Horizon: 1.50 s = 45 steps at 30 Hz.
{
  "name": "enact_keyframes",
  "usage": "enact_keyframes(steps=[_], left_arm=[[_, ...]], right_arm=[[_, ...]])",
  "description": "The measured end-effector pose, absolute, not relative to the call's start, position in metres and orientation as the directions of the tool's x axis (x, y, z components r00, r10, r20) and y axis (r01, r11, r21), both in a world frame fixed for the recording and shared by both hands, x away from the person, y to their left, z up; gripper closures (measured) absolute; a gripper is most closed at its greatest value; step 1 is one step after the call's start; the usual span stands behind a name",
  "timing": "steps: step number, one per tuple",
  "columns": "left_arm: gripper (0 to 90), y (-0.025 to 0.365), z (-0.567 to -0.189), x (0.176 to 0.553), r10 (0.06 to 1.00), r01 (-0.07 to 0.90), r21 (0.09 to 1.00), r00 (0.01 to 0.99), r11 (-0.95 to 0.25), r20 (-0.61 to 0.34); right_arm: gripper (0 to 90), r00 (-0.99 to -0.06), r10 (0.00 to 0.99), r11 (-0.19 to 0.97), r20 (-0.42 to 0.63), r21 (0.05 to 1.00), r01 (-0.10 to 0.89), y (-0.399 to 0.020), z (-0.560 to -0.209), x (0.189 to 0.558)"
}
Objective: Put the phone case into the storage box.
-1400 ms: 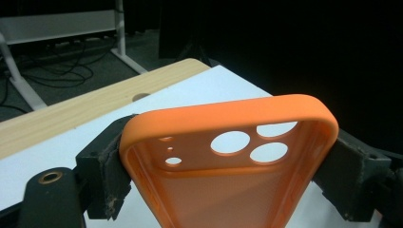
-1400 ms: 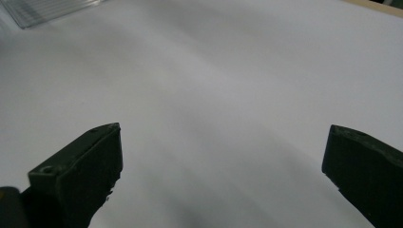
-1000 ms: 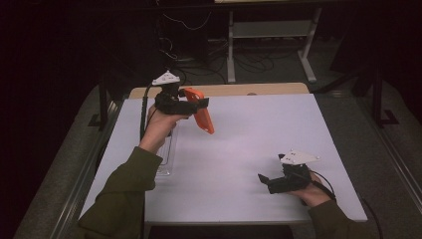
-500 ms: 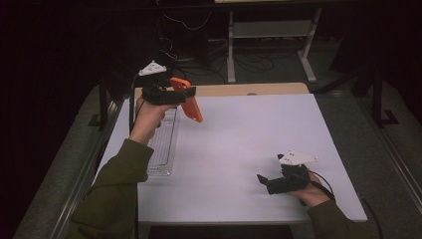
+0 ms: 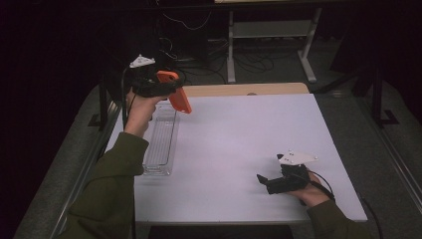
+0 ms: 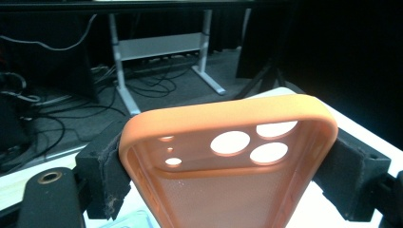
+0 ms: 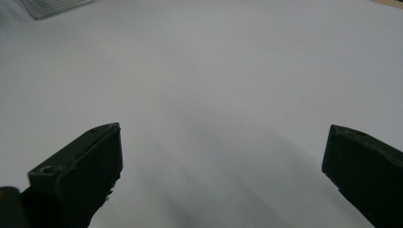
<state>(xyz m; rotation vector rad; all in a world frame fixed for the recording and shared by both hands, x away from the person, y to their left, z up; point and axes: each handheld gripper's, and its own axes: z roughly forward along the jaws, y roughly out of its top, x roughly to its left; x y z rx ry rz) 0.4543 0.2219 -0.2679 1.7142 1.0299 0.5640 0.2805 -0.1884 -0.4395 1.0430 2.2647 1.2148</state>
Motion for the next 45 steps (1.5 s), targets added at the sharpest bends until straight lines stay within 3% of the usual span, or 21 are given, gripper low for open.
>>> enact_keyframes(steps=[23,45], left_arm=[[15.7,0.245,-0.280,0.480,0.959,0.427,0.902,0.277,-0.065,-0.062],[15.6,0.240,-0.306,0.503,0.983,0.495,0.864,0.183,-0.093,0.001]], right_arm=[[0.0,-0.657,0.753,0.349,0.035,0.826,0.443,-0.188,-0.439,0.280],[0.0,-0.658,0.752,0.348,0.034,0.828,0.440,-0.187,-0.438,0.279]])
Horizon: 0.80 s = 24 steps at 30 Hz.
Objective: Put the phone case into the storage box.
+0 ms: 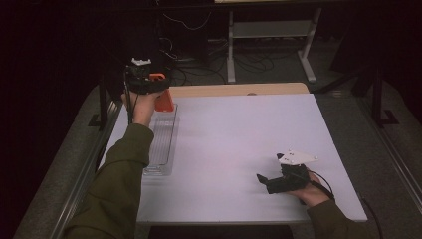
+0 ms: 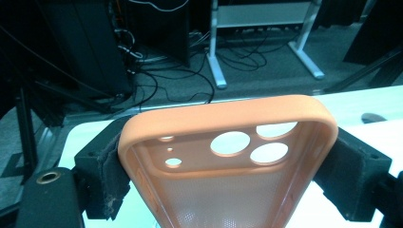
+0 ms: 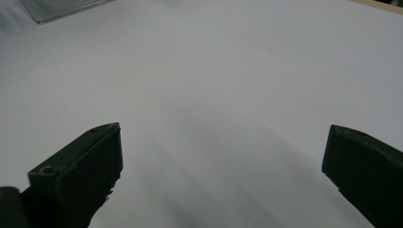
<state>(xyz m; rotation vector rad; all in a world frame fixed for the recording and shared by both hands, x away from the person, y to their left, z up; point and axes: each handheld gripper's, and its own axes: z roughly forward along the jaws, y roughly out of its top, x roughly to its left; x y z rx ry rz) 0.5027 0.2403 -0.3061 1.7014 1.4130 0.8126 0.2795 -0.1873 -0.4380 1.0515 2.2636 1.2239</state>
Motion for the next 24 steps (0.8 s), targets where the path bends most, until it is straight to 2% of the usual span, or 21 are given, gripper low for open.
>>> enact_keyframes(steps=[24], left_arm=[[15.6,0.236,-0.341,0.516,0.985,0.605,0.782,0.160,-0.150,0.065]], right_arm=[[0.0,-0.659,0.751,0.347,0.030,0.832,0.432,-0.188,-0.437,0.280]])
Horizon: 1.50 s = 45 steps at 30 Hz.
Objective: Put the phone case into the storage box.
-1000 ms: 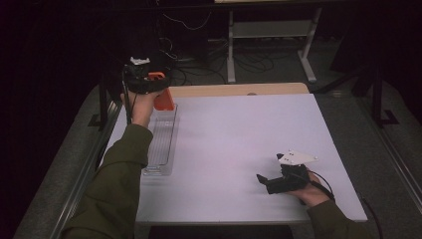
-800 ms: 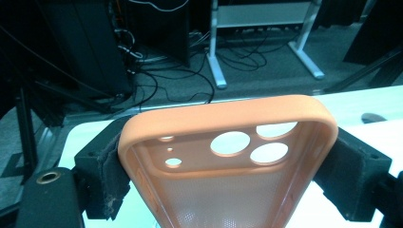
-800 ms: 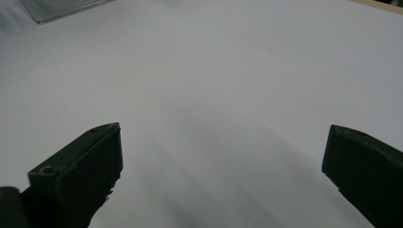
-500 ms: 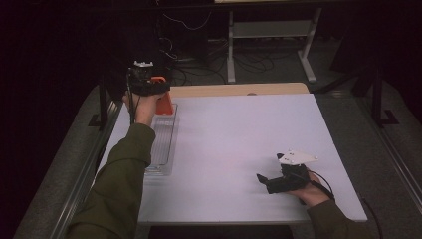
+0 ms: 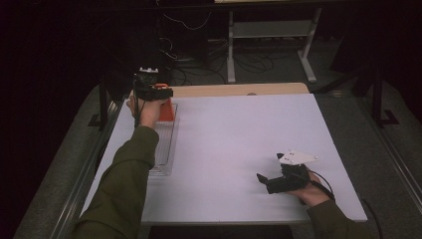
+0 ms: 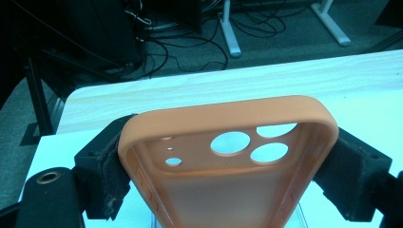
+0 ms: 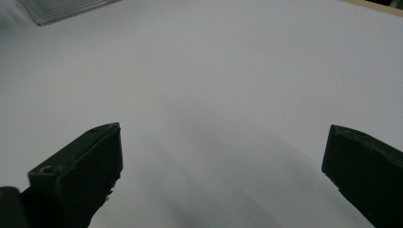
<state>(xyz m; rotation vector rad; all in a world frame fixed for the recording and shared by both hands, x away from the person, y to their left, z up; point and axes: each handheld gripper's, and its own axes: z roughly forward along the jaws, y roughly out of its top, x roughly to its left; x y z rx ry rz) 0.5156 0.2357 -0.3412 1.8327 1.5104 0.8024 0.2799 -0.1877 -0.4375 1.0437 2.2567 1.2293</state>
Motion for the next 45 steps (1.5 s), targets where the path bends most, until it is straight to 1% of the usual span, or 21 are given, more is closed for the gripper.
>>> enact_keyframes(steps=[3,8,14,19,23,36,38,42,44,45], left_arm=[[15.5,0.234,-0.345,0.517,0.987,0.612,0.778,0.151,-0.141,0.060],[15.4,0.231,-0.353,0.520,0.984,0.626,0.761,0.149,-0.169,0.096],[14.7,0.228,-0.357,0.524,0.988,0.617,0.771,0.117,-0.155,0.104],[14.3,0.227,-0.361,0.529,0.988,0.604,0.782,0.111,-0.152,0.107],[14.1,0.227,-0.361,0.533,0.984,0.605,0.776,0.134,-0.177,0.120],[13.4,0.232,-0.364,0.539,0.980,0.590,0.786,0.166,-0.184,0.105],[11.7,0.232,-0.365,0.539,0.982,0.592,0.788,0.171,-0.171,0.084],[9.5,0.234,-0.365,0.540,0.978,0.590,0.786,0.192,-0.184,0.085],[3.8,0.234,-0.367,0.541,0.978,0.595,0.783,0.192,-0.181,0.080],[3.8,0.234,-0.368,0.541,0.980,0.598,0.782,0.185,-0.174,0.076]], right_arm=[[0.0,-0.662,0.749,0.350,0.027,0.832,0.430,-0.188,-0.437,0.280],[0.0,-0.660,0.750,0.345,0.034,0.832,0.434,-0.188,-0.437,0.279],[0.0,-0.660,0.751,0.343,0.034,0.833,0.433,-0.188,-0.437,0.279],[0.0,-0.660,0.750,0.343,0.034,0.834,0.433,-0.188,-0.436,0.279],[0.0,-0.661,0.750,0.342,0.034,0.835,0.431,-0.188,-0.436,0.279],[0.0,-0.659,0.751,0.340,0.036,0.835,0.434,-0.189,-0.436,0.279],[0.0,-0.658,0.752,0.340,0.036,0.834,0.434,-0.189,-0.437,0.279],[0.0,-0.660,0.751,0.343,0.035,0.833,0.435,-0.189,-0.437,0.279],[0.0,-0.660,0.751,0.342,0.036,0.833,0.435,-0.189,-0.437,0.279],[0.0,-0.660,0.751,0.342,0.036,0.833,0.435,-0.189,-0.437,0.279]])
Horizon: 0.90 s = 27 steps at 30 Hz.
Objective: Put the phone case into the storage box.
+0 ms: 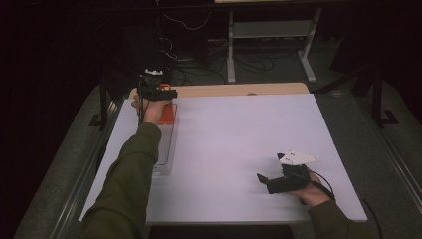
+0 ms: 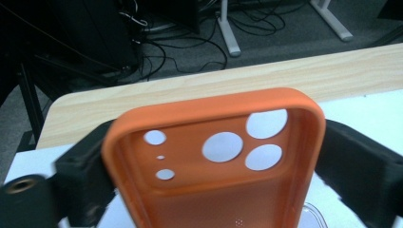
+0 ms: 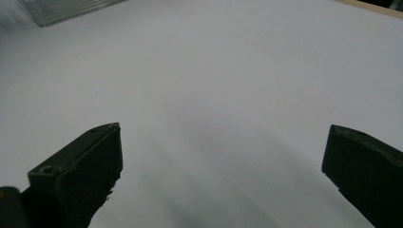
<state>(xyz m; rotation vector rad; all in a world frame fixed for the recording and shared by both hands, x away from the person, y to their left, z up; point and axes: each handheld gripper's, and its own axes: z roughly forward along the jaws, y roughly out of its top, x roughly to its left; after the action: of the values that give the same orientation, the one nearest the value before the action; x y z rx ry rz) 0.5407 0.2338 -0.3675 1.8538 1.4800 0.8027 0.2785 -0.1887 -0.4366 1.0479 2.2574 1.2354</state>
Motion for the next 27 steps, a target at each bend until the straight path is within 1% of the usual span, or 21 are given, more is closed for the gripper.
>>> enact_keyframes(steps=[2,15,18,27], left_arm=[[0.0,0.234,-0.368,0.541,0.980,0.599,0.781,0.181,-0.175,0.081],[0.0,0.243,-0.357,0.536,0.977,0.570,0.803,0.203,-0.175,0.069],[0.0,0.248,-0.353,0.534,0.976,0.554,0.818,0.213,-0.156,0.042],[0.0,0.261,-0.335,0.526,0.955,0.530,0.830,0.298,-0.175,0.011]], right_arm=[[0.0,-0.659,0.752,0.341,0.036,0.833,0.435,-0.189,-0.437,0.278],[0.0,-0.658,0.752,0.338,0.032,0.839,0.426,-0.189,-0.436,0.278],[0.0,-0.660,0.751,0.339,0.031,0.840,0.424,-0.189,-0.436,0.278],[0.0,-0.660,0.751,0.338,0.031,0.840,0.425,-0.189,-0.436,0.278]])
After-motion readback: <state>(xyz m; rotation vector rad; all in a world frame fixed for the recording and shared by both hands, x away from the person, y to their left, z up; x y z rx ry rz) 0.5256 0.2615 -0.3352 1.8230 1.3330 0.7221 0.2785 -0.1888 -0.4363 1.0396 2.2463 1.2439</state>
